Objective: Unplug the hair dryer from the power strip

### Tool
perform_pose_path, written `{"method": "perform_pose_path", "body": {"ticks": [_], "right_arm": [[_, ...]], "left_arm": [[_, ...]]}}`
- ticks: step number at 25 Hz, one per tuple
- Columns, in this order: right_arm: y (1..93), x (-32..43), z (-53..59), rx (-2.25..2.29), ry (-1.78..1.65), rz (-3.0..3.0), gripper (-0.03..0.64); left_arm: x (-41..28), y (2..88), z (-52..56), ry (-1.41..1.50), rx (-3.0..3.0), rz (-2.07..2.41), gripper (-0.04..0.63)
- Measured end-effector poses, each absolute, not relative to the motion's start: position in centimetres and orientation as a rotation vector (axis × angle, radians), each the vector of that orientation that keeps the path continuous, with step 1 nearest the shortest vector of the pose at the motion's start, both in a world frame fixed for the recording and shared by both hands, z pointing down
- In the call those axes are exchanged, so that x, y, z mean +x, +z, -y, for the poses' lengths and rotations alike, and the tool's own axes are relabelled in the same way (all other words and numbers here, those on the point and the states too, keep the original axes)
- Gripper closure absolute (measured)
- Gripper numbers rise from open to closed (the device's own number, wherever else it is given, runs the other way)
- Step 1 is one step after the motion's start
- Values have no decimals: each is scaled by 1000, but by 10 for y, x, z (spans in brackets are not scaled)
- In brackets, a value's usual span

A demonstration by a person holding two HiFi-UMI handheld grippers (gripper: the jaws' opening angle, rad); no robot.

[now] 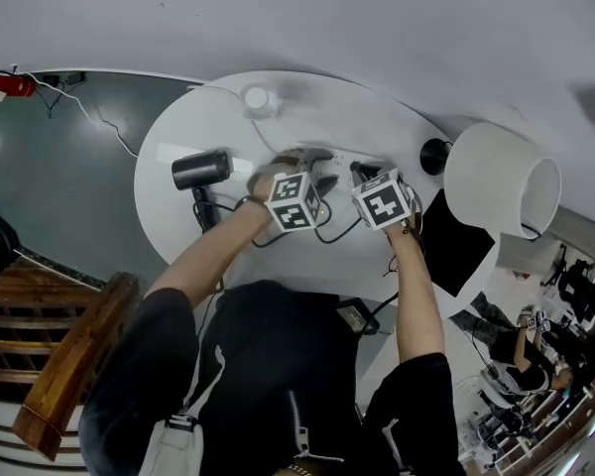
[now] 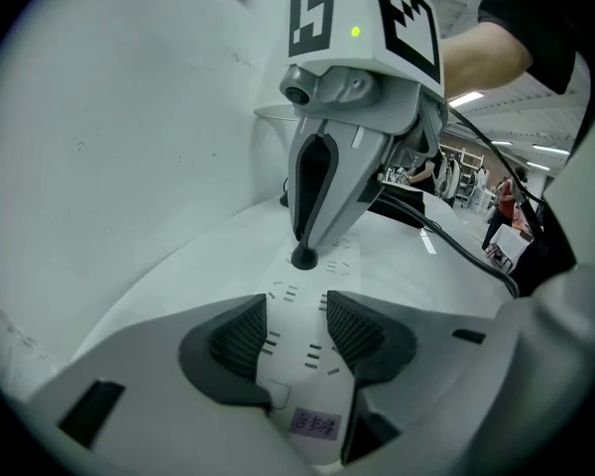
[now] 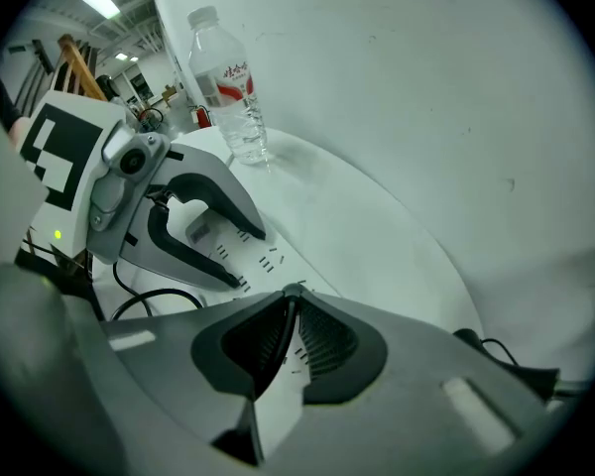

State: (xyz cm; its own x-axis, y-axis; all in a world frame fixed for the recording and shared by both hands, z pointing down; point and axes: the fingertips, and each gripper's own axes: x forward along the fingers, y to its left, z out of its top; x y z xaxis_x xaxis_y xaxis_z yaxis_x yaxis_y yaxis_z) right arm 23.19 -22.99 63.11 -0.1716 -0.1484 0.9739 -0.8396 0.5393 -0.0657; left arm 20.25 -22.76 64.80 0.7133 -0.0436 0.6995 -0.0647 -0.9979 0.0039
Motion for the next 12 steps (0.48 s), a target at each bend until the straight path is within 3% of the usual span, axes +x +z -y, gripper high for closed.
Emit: {"method": "perform_pose_path", "body": {"ticks": [8,12], "right_arm": [[633,231,224,747,533,1626,568],[633,233,225,773,662,1654,568]], "left_arm": [[204,647,226,1167,2884,76,410],[204,648,225,1173,2898,72,410]]}}
